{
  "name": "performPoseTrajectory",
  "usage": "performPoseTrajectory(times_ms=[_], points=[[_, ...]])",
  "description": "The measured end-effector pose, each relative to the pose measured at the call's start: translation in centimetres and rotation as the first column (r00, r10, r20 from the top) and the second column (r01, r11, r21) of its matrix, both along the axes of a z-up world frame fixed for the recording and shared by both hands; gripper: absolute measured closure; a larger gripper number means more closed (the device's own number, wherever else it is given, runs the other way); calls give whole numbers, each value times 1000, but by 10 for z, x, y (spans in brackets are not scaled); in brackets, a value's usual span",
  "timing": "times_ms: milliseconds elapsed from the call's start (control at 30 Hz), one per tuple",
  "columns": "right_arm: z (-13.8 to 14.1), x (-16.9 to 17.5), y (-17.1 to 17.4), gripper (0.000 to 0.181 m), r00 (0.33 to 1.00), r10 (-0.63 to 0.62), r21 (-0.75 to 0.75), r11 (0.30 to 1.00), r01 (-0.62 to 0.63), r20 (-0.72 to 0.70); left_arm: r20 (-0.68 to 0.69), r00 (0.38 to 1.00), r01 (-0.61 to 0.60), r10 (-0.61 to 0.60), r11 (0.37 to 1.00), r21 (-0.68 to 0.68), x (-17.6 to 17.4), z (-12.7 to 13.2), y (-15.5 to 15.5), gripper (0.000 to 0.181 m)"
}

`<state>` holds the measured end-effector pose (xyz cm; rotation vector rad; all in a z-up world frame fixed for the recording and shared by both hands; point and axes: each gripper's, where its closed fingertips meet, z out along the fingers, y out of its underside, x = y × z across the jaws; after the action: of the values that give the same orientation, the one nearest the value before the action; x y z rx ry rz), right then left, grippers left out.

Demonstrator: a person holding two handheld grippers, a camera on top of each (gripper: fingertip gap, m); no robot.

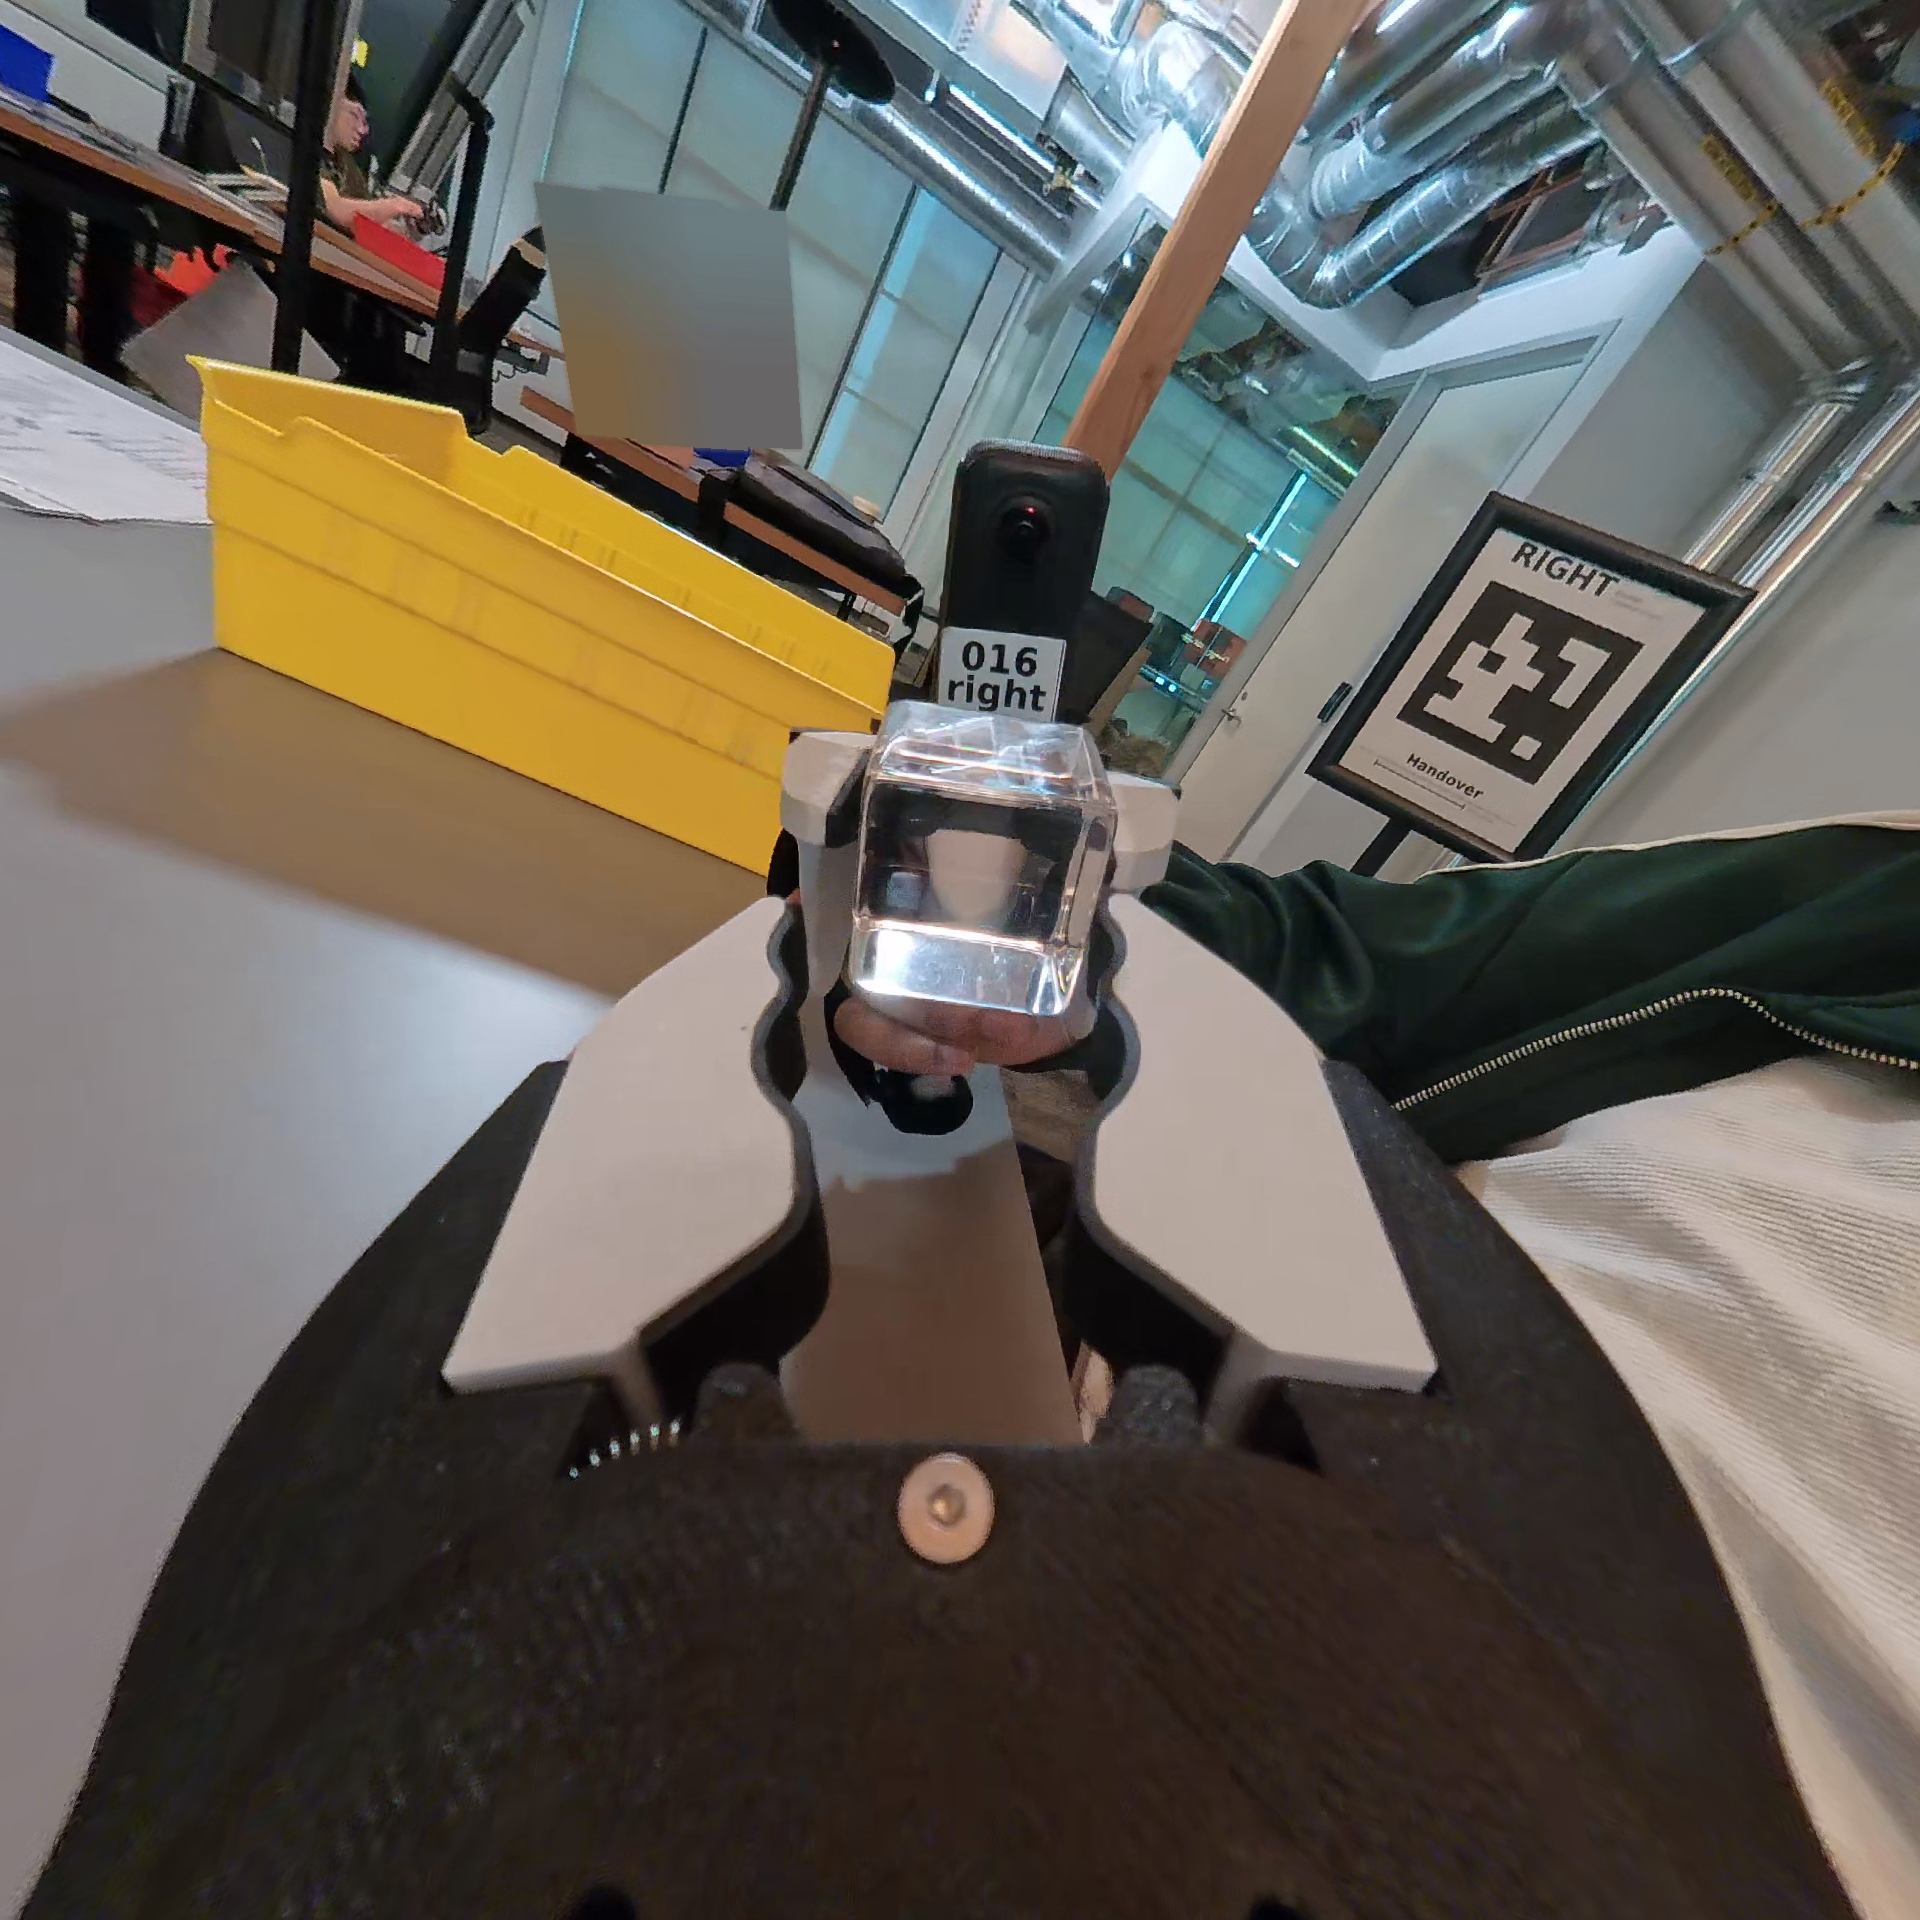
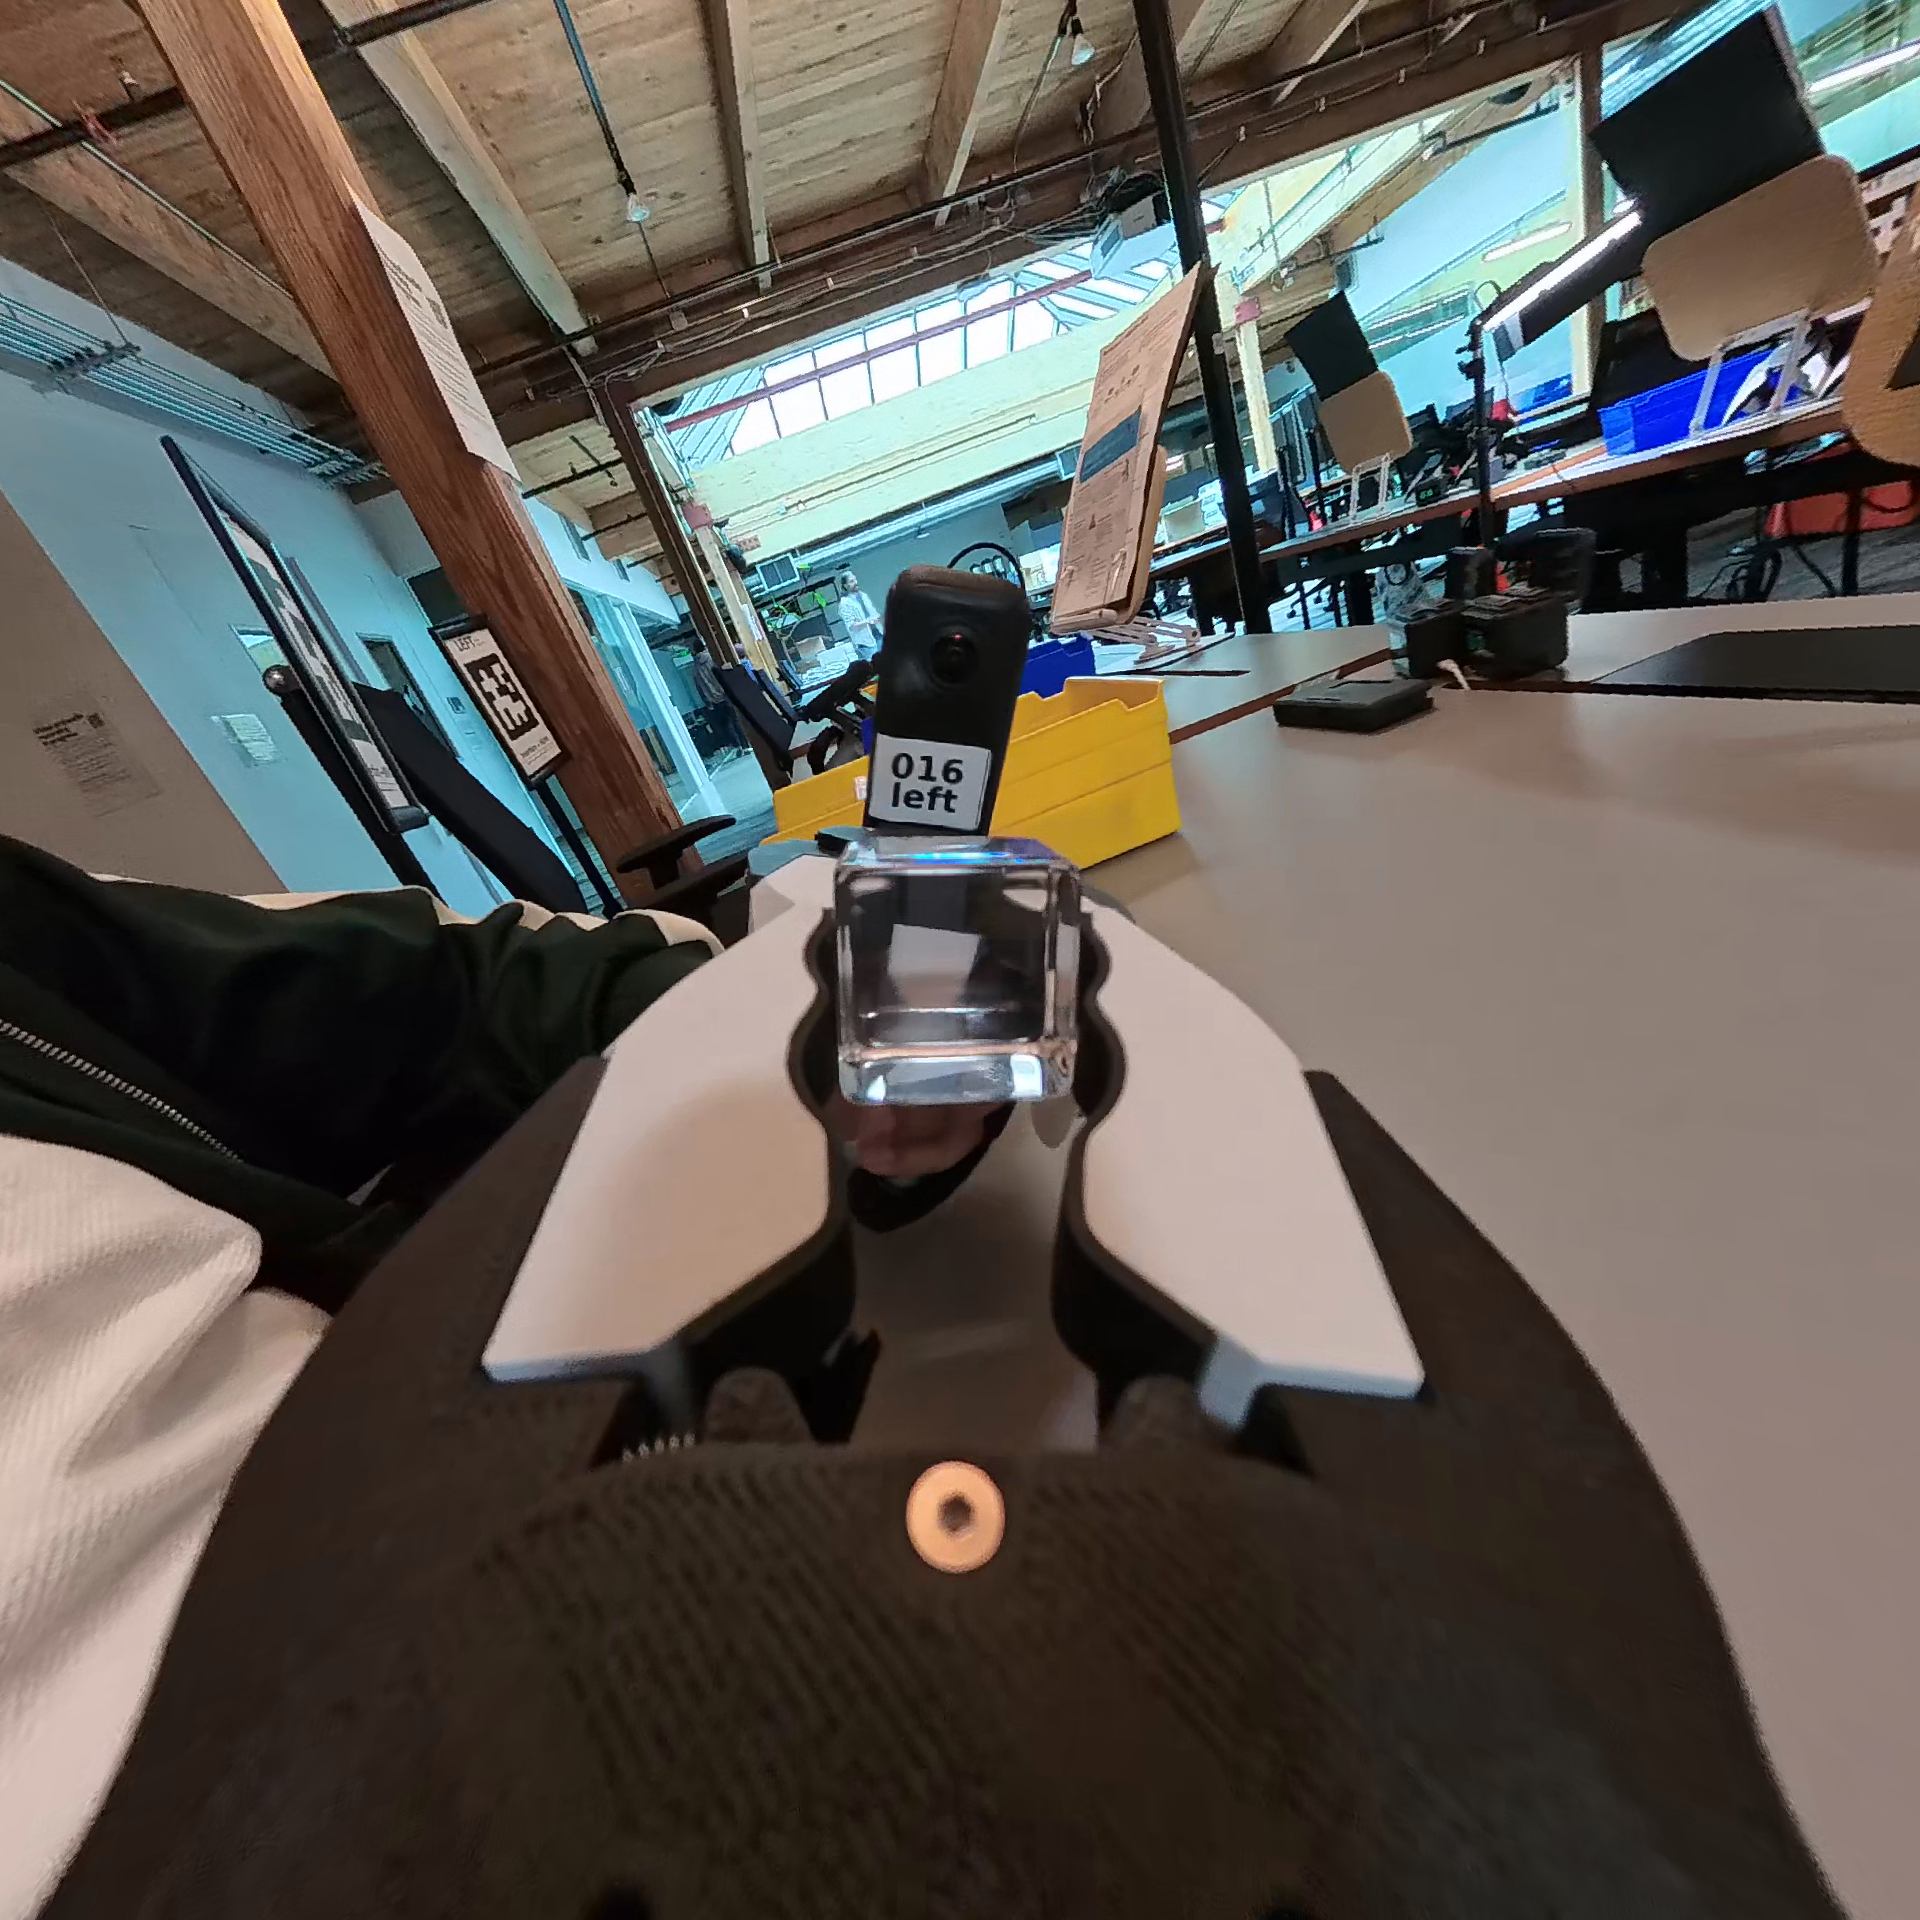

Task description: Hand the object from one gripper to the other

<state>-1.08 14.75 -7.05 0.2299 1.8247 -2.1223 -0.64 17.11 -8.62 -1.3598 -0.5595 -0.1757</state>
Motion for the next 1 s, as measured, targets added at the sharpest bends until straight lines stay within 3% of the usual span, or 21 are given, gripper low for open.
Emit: performPoseTrajectory(times_ms=[33,233,367,433,500,533,633,800,1000], points=[[0,0,0,138,1000,-4,-3,1000,4,2,2,1000,2,-2,1000,6,0,0,0,131],[2,-1,0,138,1000,-14,-25,1000,15,9,-5,1000,4,-4,1000,2,2,2,0,139],[12,-16,8,101,996,-86,-96,992,87,23,11,1000,-3,3,1000,-3,1,2,-1,140],[16,-27,15,96,992,-120,-122,985,125,49,16,1000,-10,11,1000,-13,-1,1,-2,141],[17,-37,21,96,988,-135,-128,981,144,77,25,1000,-4,4,1000,-13,-1,1,-3,146],[17,-41,23,96,986,-144,-132,979,155,89,14,1000,18,-18,1000,0,3,5,-6,181],[15,-51,28,98,979,-164,-127,976,179,123,52,998,-39,37,998,47,-6,11,-20,181],[1,-44,16,99,984,-164,-22,986,166,63,63,989,-133,135,991,-25,-23,-3,-32,181],[-31,0,-7,114,996,25,198,980,-8,-84,67,987,-144,148,987,-65,-24,-13,-27,181]])
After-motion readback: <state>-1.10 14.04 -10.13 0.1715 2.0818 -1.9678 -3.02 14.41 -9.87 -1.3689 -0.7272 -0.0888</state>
